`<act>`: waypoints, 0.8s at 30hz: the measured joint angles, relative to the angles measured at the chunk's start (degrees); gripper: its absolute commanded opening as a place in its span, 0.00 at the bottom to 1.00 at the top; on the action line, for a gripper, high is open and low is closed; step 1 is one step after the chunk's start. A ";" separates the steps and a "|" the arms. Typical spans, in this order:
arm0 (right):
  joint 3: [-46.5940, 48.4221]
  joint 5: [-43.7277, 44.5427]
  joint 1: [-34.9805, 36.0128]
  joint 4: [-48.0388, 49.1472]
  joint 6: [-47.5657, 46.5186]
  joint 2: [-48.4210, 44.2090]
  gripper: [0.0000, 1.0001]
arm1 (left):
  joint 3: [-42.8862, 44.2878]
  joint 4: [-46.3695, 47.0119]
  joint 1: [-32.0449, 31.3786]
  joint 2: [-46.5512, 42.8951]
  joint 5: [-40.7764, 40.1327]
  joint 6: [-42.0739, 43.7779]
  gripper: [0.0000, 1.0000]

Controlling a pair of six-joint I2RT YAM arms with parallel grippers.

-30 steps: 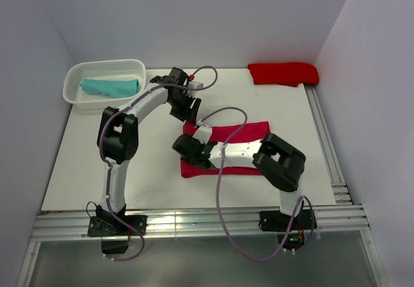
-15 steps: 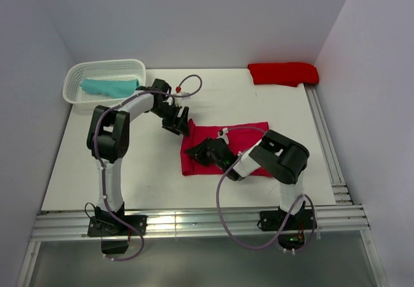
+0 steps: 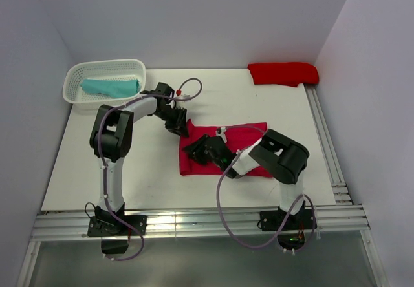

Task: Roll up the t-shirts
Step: Roll the tshirt

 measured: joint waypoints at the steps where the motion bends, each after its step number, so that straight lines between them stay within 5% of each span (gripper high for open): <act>1: 1.77 1.38 0.52 -5.44 -1.33 -1.66 0.51 | 0.00 -0.02 -0.20 -0.22 -0.87 -0.15 0.06; 15: 37.24 24.72 11.04 -73.59 -11.32 -3.45 0.59 | -2.27 0.90 -6.01 -5.66 -18.45 -0.07 0.03; 24: 54.49 32.30 14.82 -89.94 -15.23 4.92 0.56 | -1.68 0.04 -7.39 -5.77 -21.92 -0.11 0.05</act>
